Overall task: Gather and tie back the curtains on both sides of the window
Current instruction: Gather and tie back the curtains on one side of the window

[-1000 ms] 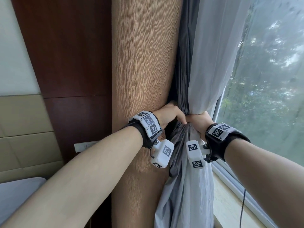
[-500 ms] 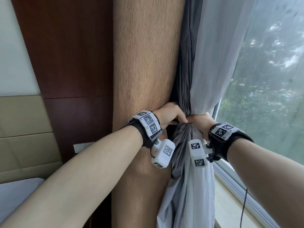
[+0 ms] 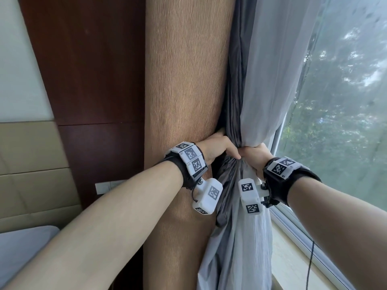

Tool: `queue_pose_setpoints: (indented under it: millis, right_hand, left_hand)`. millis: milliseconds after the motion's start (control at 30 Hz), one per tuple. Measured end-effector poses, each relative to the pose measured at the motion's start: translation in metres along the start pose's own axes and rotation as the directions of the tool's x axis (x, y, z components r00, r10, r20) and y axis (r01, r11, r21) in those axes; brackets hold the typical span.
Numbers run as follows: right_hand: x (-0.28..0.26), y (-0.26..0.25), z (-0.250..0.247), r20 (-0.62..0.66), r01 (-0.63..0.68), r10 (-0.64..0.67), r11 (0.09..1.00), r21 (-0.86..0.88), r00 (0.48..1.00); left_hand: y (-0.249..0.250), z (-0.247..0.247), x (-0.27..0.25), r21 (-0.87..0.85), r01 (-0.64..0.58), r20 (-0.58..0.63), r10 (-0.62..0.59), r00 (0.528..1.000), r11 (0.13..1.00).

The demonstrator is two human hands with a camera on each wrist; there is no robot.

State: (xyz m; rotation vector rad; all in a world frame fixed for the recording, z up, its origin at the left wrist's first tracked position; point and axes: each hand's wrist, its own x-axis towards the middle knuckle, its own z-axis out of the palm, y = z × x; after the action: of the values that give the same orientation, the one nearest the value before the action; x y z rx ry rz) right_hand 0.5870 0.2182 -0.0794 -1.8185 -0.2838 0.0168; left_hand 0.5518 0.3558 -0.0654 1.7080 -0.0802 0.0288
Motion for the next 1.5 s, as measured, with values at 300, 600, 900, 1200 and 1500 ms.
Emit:
queue_pose_setpoints:
  millis: [300,600,900,1200,1500]
  right_hand:
    - [0.01,0.006,0.001,0.059,0.078,-0.075,0.996,-0.04,0.995]
    - [0.014,0.007,0.0,0.049,0.071,-0.07,0.997,-0.016,0.996]
    - [0.017,0.011,0.002,-0.011,0.069,-0.069,0.997,-0.014,0.998]
    - [0.02,0.016,0.002,0.039,0.094,-0.098,0.991,0.098,0.994]
    - [0.027,0.015,-0.006,0.006,0.022,-0.023,0.999,0.048,1.0]
  left_hand:
    - [-0.006,0.001,0.008,0.036,0.032,-0.046,-0.03,0.998,0.999]
    - [0.007,0.001,0.004,-0.032,-0.088,-0.054,0.086,0.995,0.996]
    - [0.012,0.006,-0.002,-0.054,-0.068,-0.047,0.065,0.997,0.996]
    - [0.003,0.002,0.004,-0.124,-0.083,-0.073,0.075,0.995,0.989]
    - [-0.003,-0.002,0.014,-0.054,0.007,-0.094,-0.012,0.995,0.999]
